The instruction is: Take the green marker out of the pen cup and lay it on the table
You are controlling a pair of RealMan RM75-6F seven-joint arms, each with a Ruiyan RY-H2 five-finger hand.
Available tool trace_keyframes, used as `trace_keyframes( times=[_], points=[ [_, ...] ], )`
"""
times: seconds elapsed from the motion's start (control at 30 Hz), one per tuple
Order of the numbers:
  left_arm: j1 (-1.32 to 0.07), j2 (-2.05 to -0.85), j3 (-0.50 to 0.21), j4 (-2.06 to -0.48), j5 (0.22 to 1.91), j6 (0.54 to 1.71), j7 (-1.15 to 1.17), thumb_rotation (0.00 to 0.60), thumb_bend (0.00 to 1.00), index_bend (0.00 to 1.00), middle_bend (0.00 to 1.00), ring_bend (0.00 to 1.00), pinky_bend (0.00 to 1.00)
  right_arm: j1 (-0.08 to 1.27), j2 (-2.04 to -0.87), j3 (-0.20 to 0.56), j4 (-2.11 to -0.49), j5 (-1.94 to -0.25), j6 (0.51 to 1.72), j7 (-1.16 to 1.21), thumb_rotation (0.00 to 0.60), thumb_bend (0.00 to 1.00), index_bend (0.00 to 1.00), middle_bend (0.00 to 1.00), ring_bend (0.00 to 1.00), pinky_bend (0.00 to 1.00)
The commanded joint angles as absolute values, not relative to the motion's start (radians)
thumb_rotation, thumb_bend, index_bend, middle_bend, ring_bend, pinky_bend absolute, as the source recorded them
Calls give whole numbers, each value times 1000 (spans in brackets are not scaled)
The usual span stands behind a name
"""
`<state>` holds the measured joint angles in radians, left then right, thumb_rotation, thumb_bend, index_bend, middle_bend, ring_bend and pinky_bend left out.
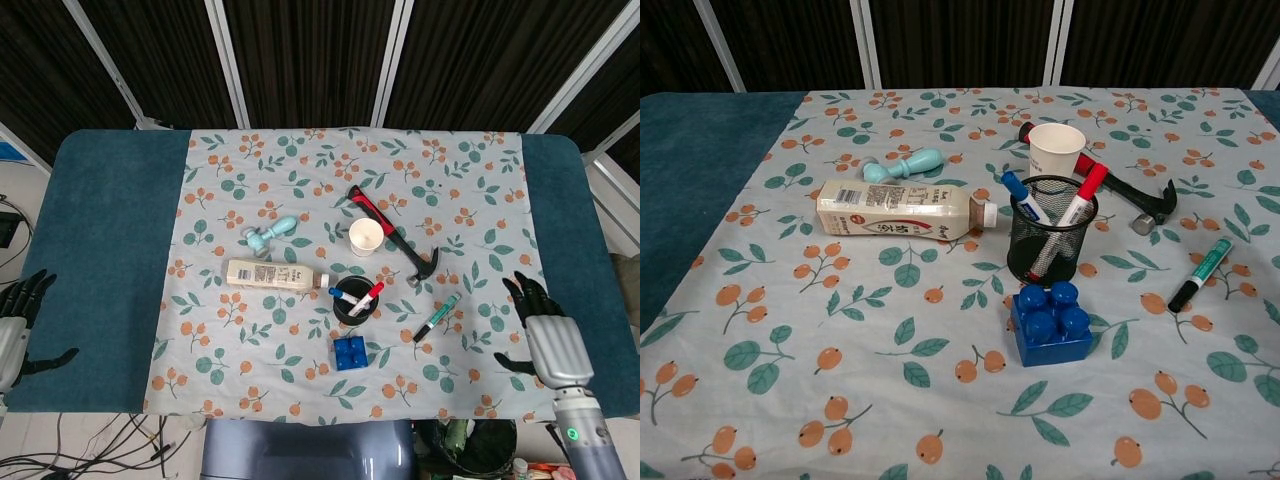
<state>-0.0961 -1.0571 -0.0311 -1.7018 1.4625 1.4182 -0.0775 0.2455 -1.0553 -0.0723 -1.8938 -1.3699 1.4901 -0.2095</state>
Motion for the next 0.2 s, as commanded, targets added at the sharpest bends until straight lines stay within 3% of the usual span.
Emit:
trace_keyframes(
  times=[0.03,0.2],
  points=[
    [-97,-1056,-31,-1704,1464,1420,-72,600,0,0,0,0,0,140,-1048,-141,-1766,-1507,1607,-151,600,180,0,0,0,220],
    [-95,-1058,-28,-1704,1474,1428,-69,600,0,0,0,0,0,103,-1088,-112,-1693,-1566,1678,-113,600,179,0,0,0,219]
  ],
)
